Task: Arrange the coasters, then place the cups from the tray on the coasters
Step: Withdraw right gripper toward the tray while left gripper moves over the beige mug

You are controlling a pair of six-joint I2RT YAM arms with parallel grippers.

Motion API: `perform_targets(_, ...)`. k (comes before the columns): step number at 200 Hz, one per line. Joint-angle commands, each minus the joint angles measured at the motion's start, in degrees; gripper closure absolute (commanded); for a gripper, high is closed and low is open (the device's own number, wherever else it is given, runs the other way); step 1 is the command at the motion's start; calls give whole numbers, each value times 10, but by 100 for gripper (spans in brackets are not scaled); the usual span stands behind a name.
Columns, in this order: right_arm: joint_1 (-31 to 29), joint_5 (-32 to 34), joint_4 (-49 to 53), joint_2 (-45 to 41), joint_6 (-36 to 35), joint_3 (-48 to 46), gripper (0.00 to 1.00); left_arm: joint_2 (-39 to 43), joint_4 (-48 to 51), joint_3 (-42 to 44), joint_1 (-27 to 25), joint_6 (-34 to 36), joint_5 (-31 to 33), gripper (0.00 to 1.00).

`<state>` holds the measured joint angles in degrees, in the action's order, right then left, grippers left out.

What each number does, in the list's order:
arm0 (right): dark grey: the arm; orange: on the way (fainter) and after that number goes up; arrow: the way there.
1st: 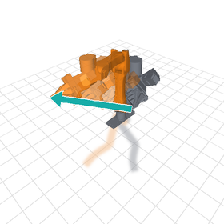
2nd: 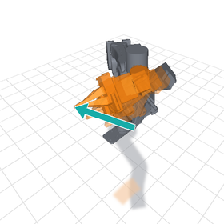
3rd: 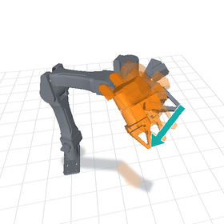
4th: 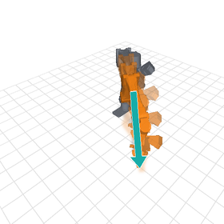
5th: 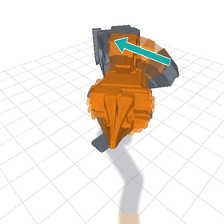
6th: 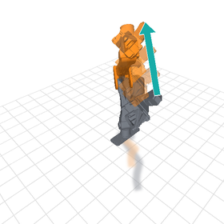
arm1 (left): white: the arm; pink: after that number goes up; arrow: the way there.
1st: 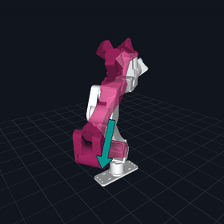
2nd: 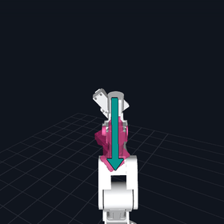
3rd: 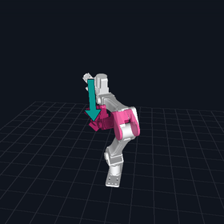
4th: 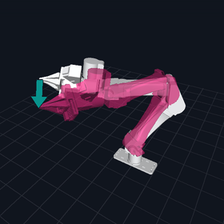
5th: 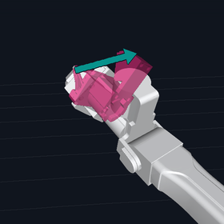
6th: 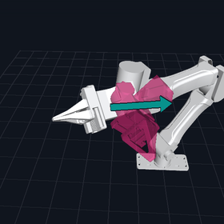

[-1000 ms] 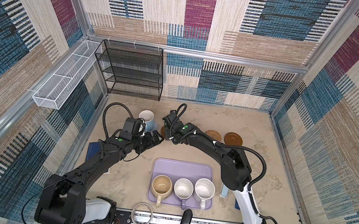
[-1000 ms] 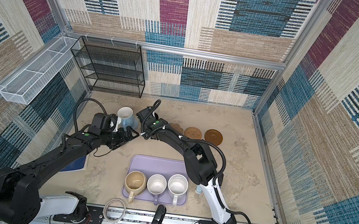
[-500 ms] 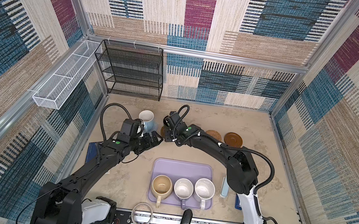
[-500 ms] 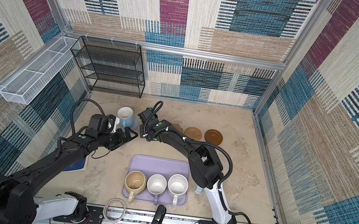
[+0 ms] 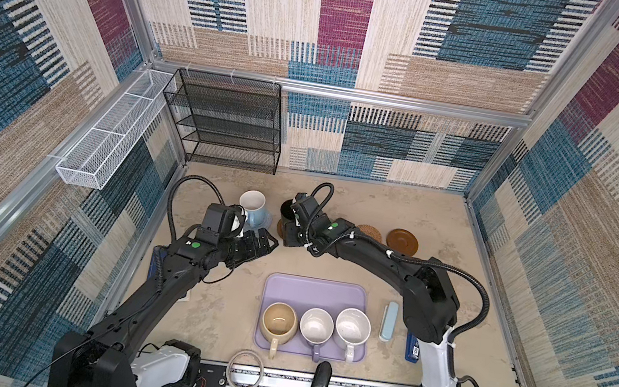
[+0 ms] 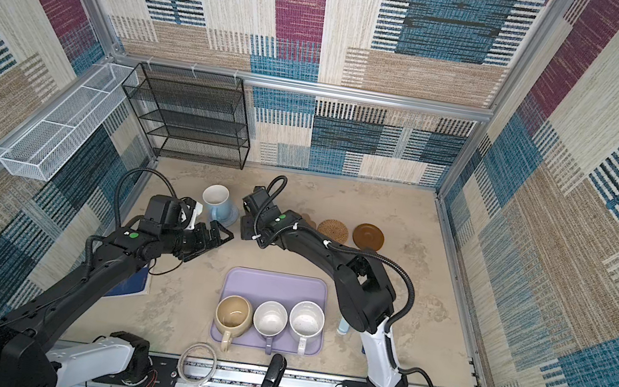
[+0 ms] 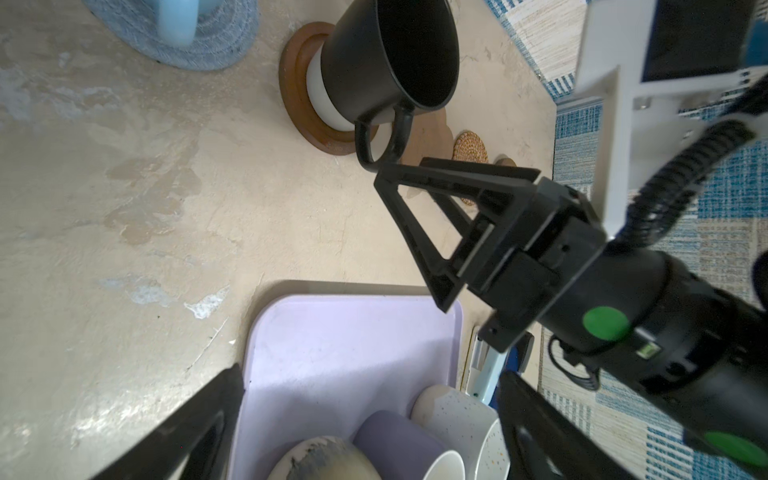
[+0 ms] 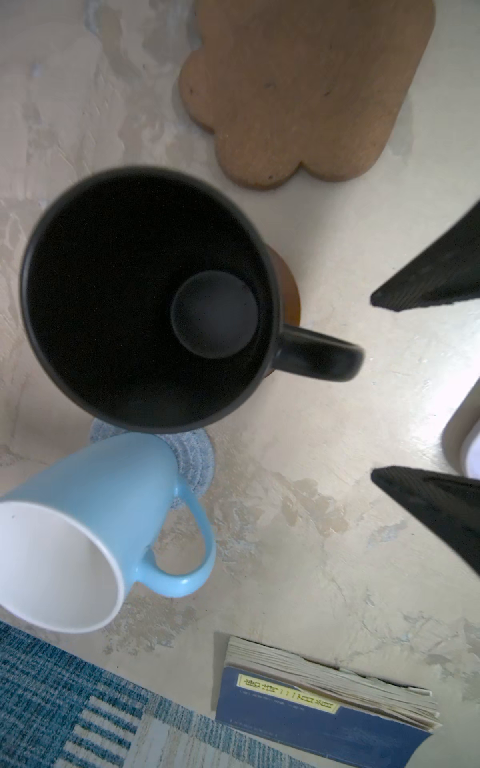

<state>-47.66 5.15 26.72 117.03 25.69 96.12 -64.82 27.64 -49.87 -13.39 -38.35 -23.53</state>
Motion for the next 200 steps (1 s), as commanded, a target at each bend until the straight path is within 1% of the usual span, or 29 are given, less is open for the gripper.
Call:
perform_targets(1, -1, 1, -58, -55, 5, -48, 29, 7, 68, -24, -16, 42, 5, 2)
perform_targets(19, -2, -7, -89, -119, 1, -114, 26, 21, 104, -34, -34, 54, 25, 2)
perform_targets(34, -1, -48, -119, -174, -19, -165, 23, 39, 134, -40, -49, 64, 31, 2)
perform_targets(36, -1, -50, -122, -182, -19, -168, 21, 43, 138, -41, -53, 66, 35, 2)
perform_targets(39, 0, -52, -127, -192, -19, -177, 10, 49, 145, -43, -59, 69, 41, 1)
perform_targets(44, 0, -56, -136, -208, -21, -193, 6, 59, 156, -45, -72, 75, 54, 2)
perform_targets(46, -1, -59, -138, -215, -21, -199, 2, 63, 161, -46, -78, 77, 59, 2)
perform_targets(48, -1, -62, -140, -221, -23, -204, 1, 66, 166, -48, -84, 79, 63, 1)
perform_targets(58, 0, -68, -142, -248, -31, -223, 0, 82, 194, -57, -106, 86, 87, 2)
perform_targets(78, 6, -75, -156, -302, -35, -270, 1, 99, 245, -77, -138, 83, 98, 2)
perform_targets(97, 19, -103, -185, -354, -24, -321, 1, 116, 252, -70, -166, 66, 92, 2)
perform_targets(112, 24, -127, -197, -389, -31, -352, 1, 113, 259, -63, -191, 53, 82, 3)
perform_targets(142, 27, -140, -209, -445, -45, -409, 0, 97, 279, -54, -259, 24, 121, 6)
perform_targets(158, 30, -151, -225, -475, -51, -444, 0, 93, 280, -45, -292, 2, 136, 8)
perform_targets(167, 31, -158, -241, -491, -52, -464, 0, 88, 281, -38, -315, -14, 141, 12)
perform_targets(181, 31, -173, -259, -506, -54, -485, 1, 76, 283, -30, -361, -34, 144, 16)
perform_targets(200, 31, -190, -284, -524, -52, -506, 1, 64, 292, -20, -422, -67, 170, 21)
